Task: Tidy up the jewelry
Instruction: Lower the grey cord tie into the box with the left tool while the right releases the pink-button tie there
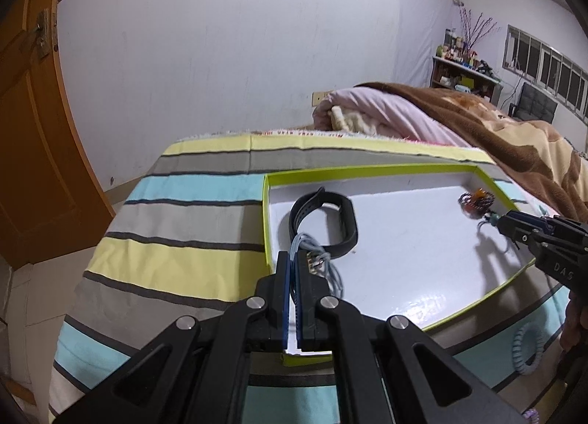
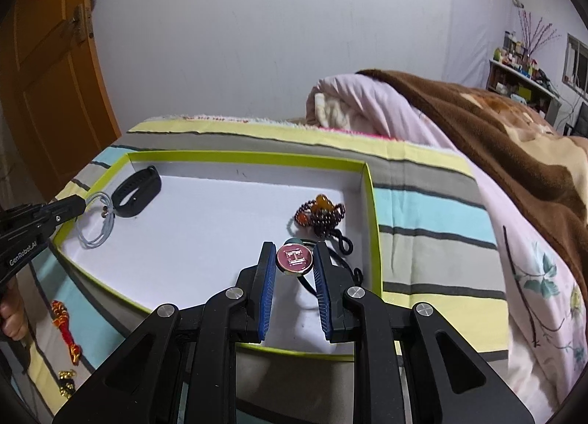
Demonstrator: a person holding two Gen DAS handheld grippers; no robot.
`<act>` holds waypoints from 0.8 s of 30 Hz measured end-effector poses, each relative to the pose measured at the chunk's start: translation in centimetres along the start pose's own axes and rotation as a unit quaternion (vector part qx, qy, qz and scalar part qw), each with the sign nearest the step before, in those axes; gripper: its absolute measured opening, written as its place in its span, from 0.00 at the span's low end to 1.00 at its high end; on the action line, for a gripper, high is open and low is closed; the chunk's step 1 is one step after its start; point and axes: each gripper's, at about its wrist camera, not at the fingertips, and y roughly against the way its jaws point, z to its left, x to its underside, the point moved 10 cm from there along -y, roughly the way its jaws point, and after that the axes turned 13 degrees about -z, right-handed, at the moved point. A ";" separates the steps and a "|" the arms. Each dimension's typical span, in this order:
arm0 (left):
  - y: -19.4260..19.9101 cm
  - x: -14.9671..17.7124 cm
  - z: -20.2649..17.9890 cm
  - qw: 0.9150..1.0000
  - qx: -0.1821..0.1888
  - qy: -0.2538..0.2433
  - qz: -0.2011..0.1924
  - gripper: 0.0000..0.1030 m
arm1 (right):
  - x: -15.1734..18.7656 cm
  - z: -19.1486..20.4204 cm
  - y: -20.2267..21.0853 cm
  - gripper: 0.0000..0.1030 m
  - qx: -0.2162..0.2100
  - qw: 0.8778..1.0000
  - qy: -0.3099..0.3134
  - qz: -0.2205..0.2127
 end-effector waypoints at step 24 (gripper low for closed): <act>-0.1 0.1 -0.3 1.000 0.017 -0.006 0.011 0.14 | 0.3 -1.0 1.9 0.31 0.025 0.999 -0.022 -0.006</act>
